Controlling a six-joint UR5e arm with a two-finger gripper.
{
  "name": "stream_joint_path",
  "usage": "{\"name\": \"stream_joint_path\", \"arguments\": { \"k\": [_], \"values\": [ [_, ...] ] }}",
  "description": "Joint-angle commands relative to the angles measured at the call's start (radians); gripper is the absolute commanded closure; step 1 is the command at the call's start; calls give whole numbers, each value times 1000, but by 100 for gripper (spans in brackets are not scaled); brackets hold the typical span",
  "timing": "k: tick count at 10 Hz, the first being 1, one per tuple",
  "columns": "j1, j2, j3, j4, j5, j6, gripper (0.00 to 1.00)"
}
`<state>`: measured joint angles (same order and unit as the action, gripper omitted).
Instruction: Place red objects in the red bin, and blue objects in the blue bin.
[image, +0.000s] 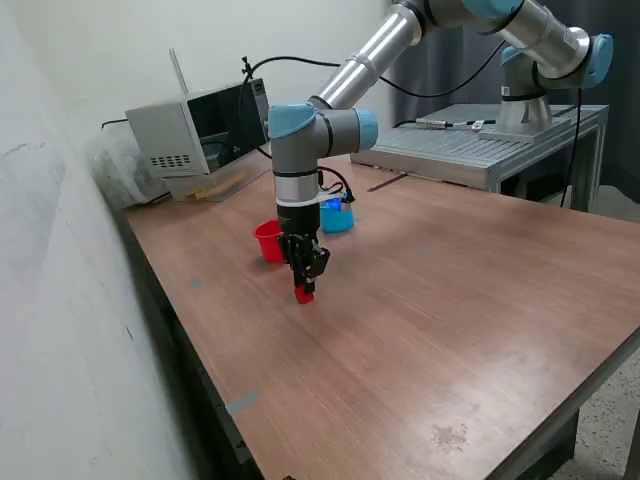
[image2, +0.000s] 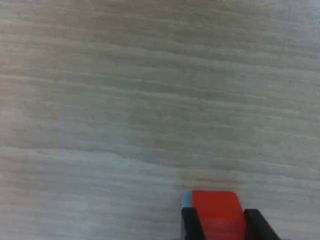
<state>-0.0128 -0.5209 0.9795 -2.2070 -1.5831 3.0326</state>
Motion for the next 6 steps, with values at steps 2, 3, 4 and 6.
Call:
{"name": "stream_joint_path", "arguments": {
  "k": [2, 3, 4, 6],
  "values": [
    [-4, 2, -13, 1, -6, -1, 100],
    [-4, -8, -13, 3, -24, -1, 100],
    [-4, -39, -4, 9, -31, 0, 100],
    [-4, -141, 37, 21, -32, 0, 100]
  ]
}}
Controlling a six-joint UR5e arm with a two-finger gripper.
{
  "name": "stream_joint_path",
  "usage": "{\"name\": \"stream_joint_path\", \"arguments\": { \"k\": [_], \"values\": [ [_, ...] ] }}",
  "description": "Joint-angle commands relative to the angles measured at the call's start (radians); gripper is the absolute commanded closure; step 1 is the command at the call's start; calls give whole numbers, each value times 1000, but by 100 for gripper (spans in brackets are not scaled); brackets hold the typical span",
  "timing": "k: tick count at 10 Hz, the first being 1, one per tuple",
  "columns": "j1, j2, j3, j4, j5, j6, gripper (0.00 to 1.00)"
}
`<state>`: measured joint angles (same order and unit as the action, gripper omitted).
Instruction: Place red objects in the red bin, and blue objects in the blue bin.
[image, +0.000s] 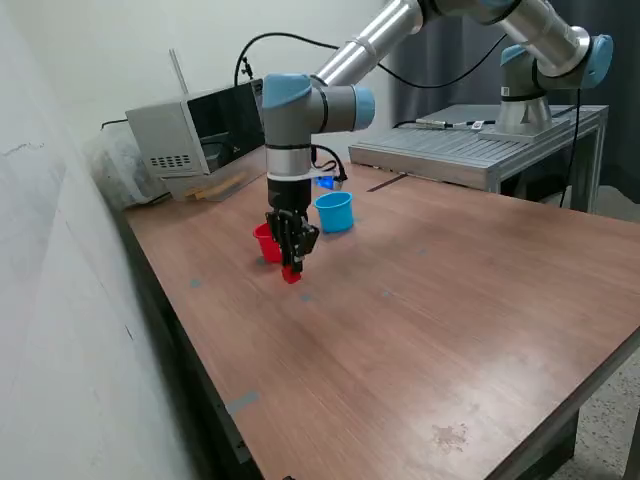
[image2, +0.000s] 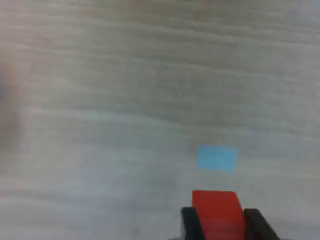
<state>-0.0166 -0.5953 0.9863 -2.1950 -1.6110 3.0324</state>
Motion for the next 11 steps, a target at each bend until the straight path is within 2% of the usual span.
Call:
{"name": "stream_joint_path", "arguments": {
  "k": [1, 2, 4, 7, 11],
  "values": [
    [-2, -121, 75, 24, -3, 0, 100],
    [-28, -167, 121, 50, -3, 0, 100],
    [-127, -230, 225, 64, -6, 0, 100],
    [-230, -236, 249, 83, -12, 0, 100],
    [-243, -232, 246, 69, -1, -3, 100]
  ]
}}
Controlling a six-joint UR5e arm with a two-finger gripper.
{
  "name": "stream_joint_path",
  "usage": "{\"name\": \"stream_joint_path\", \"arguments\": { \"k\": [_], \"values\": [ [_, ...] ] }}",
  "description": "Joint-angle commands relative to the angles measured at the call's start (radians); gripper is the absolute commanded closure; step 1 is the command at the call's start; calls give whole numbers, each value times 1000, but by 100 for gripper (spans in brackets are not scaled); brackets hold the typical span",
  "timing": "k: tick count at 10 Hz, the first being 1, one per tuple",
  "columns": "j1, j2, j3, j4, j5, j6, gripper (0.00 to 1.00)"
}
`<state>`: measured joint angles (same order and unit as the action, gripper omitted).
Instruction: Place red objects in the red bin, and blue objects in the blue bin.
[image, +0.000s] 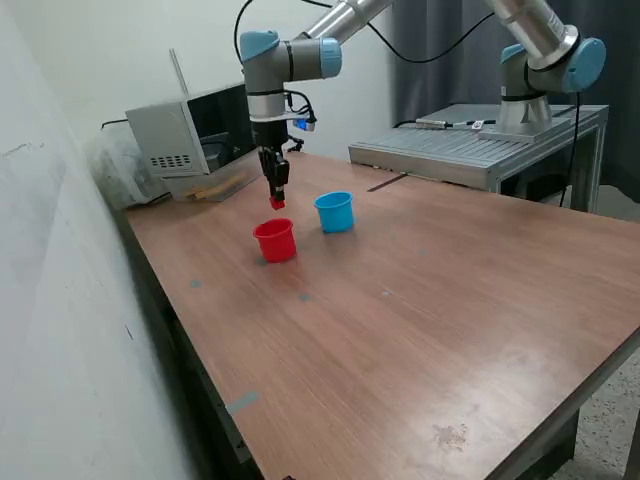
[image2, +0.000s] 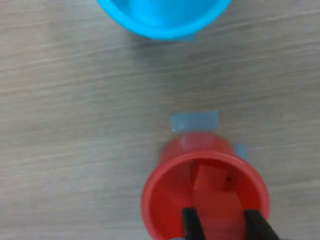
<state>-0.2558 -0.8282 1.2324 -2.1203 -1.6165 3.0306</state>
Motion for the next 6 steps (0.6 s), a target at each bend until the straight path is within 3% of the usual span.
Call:
{"name": "stream_joint_path", "arguments": {
  "k": [1, 6],
  "values": [
    [-3, 6, -2, -6, 6, -1, 100],
    [0, 15, 1, -40, 46, -3, 100]
  ]
}}
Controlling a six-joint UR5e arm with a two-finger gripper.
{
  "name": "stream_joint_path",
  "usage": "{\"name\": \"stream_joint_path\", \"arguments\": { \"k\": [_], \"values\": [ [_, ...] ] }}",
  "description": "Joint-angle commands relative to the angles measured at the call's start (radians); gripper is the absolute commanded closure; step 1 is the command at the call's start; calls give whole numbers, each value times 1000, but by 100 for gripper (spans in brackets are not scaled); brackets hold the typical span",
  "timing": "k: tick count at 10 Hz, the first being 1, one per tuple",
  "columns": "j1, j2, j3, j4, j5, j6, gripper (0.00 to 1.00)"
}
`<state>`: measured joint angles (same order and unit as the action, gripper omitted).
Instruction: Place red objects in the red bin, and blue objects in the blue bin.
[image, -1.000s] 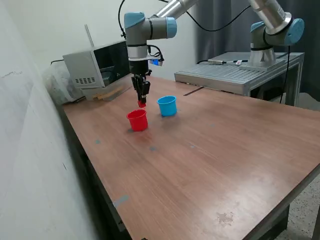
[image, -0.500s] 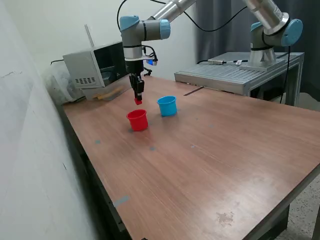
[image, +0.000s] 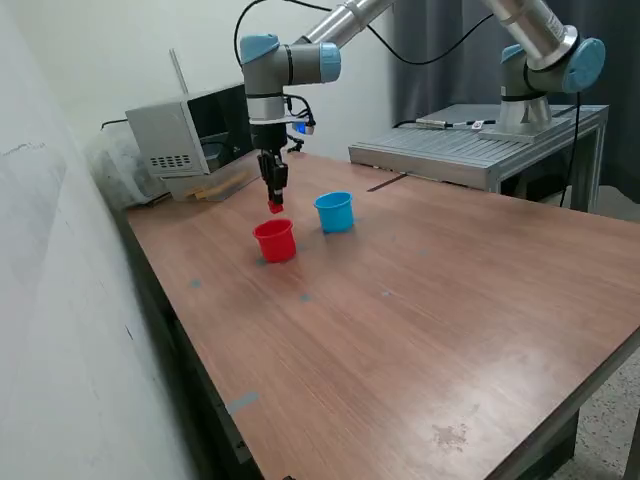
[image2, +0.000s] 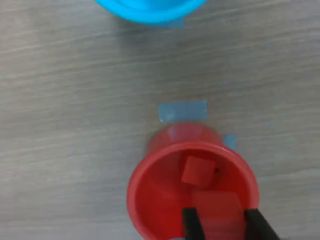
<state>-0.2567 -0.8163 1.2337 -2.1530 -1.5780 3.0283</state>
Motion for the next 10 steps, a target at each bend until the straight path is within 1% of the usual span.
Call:
{"name": "stream_joint_path", "arguments": {
  "k": [1, 2, 3, 7, 8, 9, 10],
  "values": [
    [0, 6, 1, -13, 7, 0, 100],
    [0, 6, 1, -13, 7, -2, 100],
    [0, 6, 1, -14, 7, -2, 0],
    [7, 5, 1, -13, 6, -5, 0],
    [17, -29, 6, -4, 0, -5, 0],
    [26, -100, 48, 11, -5, 6, 0],
    [43, -203, 93, 71, -5, 9, 0]
  ]
}}
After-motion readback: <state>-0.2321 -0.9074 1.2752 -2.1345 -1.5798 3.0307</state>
